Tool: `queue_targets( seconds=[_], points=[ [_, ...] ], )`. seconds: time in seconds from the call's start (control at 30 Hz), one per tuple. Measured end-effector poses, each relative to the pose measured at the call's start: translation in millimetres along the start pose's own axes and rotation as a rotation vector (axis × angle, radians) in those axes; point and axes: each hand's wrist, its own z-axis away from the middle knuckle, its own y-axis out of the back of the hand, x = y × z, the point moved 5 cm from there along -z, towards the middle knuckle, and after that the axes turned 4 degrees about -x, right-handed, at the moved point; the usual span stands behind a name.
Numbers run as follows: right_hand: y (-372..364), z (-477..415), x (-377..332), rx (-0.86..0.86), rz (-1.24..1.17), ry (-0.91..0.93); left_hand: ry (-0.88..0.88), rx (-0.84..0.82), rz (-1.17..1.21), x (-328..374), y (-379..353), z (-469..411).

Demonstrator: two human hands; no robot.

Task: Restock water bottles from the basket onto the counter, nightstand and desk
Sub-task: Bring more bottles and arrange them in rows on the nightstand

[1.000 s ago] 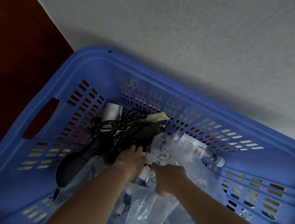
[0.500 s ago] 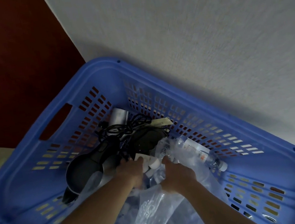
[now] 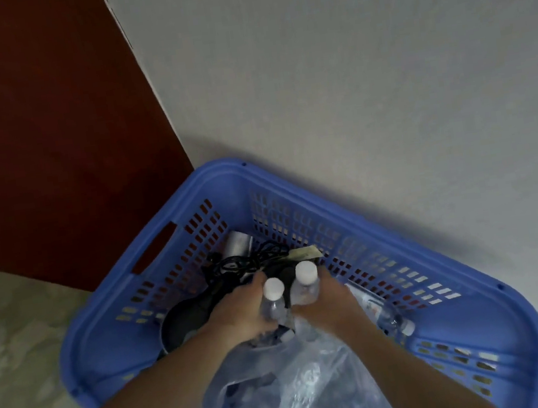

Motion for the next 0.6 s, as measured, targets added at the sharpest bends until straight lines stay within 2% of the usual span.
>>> queue_targets(
  seconds=[0.33, 0.43, 0.6],
  points=[
    [94, 65, -55, 0.205, -0.201, 0.086, -0.276, 0.399, 0.401, 72, 107, 72],
    [133, 93, -77, 0.322, -0.211, 0.161, -0.359, 0.451, 0.498, 98, 142, 94],
    [196, 157, -112, 0.404, -0.499, 0.319, -0.515, 0.478, 0.588, 160, 196, 145]
  ],
)
